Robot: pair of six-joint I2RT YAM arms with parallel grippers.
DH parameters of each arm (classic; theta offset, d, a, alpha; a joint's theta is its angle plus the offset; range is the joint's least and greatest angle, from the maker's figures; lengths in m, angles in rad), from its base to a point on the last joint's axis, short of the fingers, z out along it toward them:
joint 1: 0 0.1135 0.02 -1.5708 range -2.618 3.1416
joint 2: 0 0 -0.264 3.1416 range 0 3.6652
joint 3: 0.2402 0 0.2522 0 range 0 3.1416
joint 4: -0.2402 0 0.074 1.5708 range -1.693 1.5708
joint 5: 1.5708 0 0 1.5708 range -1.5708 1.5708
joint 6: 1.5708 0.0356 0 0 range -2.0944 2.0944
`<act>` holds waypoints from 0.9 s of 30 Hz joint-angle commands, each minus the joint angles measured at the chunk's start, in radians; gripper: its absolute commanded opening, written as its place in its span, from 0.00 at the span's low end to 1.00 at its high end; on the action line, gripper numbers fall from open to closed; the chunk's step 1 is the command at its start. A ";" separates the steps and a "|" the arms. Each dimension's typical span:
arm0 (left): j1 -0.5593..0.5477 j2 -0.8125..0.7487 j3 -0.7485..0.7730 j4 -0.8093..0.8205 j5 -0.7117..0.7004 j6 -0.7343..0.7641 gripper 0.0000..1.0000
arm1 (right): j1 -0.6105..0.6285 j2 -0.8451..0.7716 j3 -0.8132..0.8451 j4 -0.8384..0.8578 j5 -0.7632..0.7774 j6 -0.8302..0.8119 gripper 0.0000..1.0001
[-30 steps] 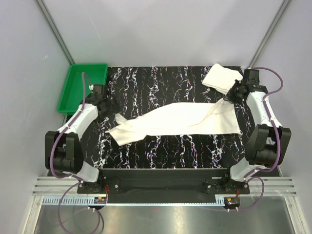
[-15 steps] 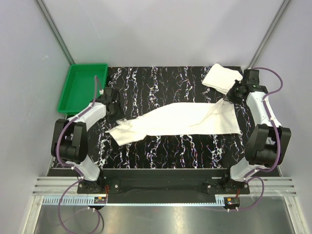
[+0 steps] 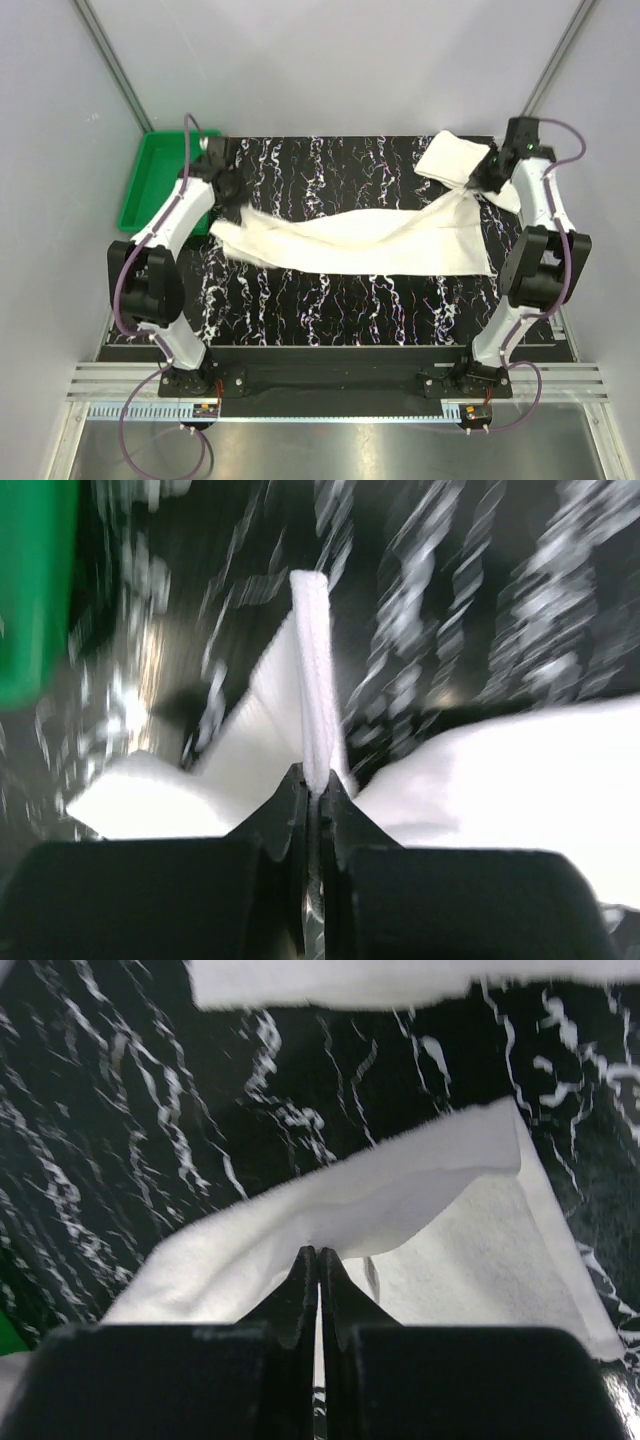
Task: Roll the towels
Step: Flatten the towel
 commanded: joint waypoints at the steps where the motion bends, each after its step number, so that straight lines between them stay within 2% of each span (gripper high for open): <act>1: -0.001 0.029 0.294 -0.089 -0.006 0.017 0.00 | -0.021 0.049 0.354 -0.141 -0.029 0.010 0.00; 2: -0.001 0.064 0.448 -0.120 -0.002 0.022 0.00 | -0.025 0.107 0.446 -0.188 -0.031 0.006 0.00; 3: -0.001 0.081 0.528 -0.155 0.003 0.031 0.00 | -0.033 0.136 0.545 -0.239 -0.032 0.001 0.00; 4: -0.001 0.098 0.611 -0.229 0.001 0.035 0.00 | -0.036 0.189 0.744 -0.338 -0.032 -0.002 0.00; 5: -0.001 0.119 0.756 -0.263 0.003 0.039 0.00 | -0.038 0.208 0.839 -0.385 -0.032 -0.002 0.00; 7: 0.000 0.120 0.851 -0.324 0.001 0.045 0.00 | -0.041 0.222 1.020 -0.466 -0.029 -0.011 0.00; 9: -0.001 0.057 0.845 -0.326 0.009 0.049 0.00 | -0.041 0.166 1.015 -0.474 -0.014 -0.028 0.00; 10: -0.001 0.022 0.806 -0.302 0.017 0.049 0.00 | -0.039 0.126 0.906 -0.442 -0.014 -0.034 0.00; 12: -0.001 -0.119 0.605 -0.257 0.029 0.046 0.00 | -0.041 -0.036 0.724 -0.378 -0.009 -0.043 0.00; 13: -0.001 -0.174 0.528 -0.216 0.038 0.043 0.00 | -0.041 -0.096 0.529 -0.309 -0.011 -0.042 0.00; 14: -0.001 -0.280 0.374 -0.193 0.043 0.039 0.00 | -0.041 -0.211 0.433 -0.277 -0.012 -0.043 0.00; 16: -0.001 -0.392 0.220 -0.142 0.060 0.025 0.00 | -0.041 -0.317 0.188 -0.217 -0.001 -0.037 0.00; 17: -0.001 -0.499 0.081 -0.131 0.063 0.020 0.00 | -0.041 -0.409 0.120 -0.209 0.003 -0.034 0.00; 19: 0.000 -0.596 -0.035 -0.143 0.032 0.017 0.00 | -0.041 -0.544 -0.064 -0.195 0.015 -0.016 0.00; 20: 0.000 -0.683 -0.137 -0.149 0.014 0.019 0.00 | -0.041 -0.587 -0.120 -0.194 0.015 -0.003 0.00; 22: 0.005 -0.792 -0.224 -0.177 -0.009 0.019 0.00 | -0.041 -0.704 -0.256 -0.194 0.011 0.032 0.00; 25: 0.006 -0.889 -0.380 -0.203 0.020 -0.009 0.04 | -0.041 -0.805 -0.384 -0.201 0.040 0.092 0.00; 27: 0.007 -0.923 -0.428 -0.206 0.069 -0.036 0.05 | -0.041 -0.832 -0.434 -0.218 0.058 0.127 0.00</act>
